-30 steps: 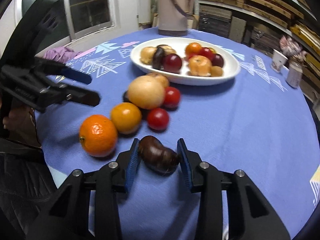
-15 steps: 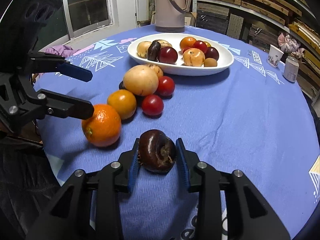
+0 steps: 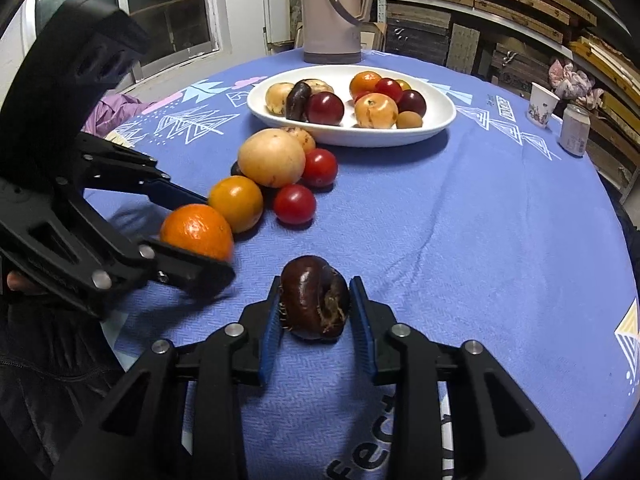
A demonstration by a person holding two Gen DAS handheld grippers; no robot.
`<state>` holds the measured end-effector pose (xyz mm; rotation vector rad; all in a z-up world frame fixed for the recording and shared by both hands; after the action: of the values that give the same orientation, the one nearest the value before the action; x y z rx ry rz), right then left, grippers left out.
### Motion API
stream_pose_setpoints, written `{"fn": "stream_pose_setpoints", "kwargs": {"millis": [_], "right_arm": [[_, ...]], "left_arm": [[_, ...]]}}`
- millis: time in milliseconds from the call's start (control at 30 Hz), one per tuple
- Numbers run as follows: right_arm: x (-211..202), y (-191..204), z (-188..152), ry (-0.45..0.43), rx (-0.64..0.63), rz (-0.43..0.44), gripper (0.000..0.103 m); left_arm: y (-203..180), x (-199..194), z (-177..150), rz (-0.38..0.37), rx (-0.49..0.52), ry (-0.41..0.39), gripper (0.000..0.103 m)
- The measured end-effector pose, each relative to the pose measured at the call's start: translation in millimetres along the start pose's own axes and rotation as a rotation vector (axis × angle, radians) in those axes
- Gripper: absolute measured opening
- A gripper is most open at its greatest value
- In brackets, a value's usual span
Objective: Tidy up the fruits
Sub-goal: 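Grasp a dark brown mangosteen with the right tool while the left tool grasps an orange mandarin, then carry the mangosteen and mandarin over the plate and open both tools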
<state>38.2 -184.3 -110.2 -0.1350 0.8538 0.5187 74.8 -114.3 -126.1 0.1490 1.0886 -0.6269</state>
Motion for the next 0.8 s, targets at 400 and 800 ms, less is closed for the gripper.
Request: {"fn": "stream_pose_setpoints", "kwargs": {"millis": [400, 800], "right_arm": [[-7.1, -6.1, 6.4, -0.016, 0.031, -0.006, 0.029], [-23.8, -5.2, 42.9, -0.095, 0.032, 0.019, 0.029]], "left_arm": [[6.3, -26.9, 5.3, 0.008, -0.007, -0.080, 0.045], [36.9, -54.2, 18.4, 0.085, -0.049, -0.143, 0.045]]}}
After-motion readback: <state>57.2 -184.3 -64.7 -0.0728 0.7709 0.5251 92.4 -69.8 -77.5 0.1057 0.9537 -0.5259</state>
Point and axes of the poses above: each gripper's, at about its wrist camera, not at the fingertips, and x roughly the way its jaws point, y to its left, z to its top, the point moved 8 cm from there along x, roughly the way its jaws point, and after that the axes turned 2 degrees about x, right-handed, at the moved point
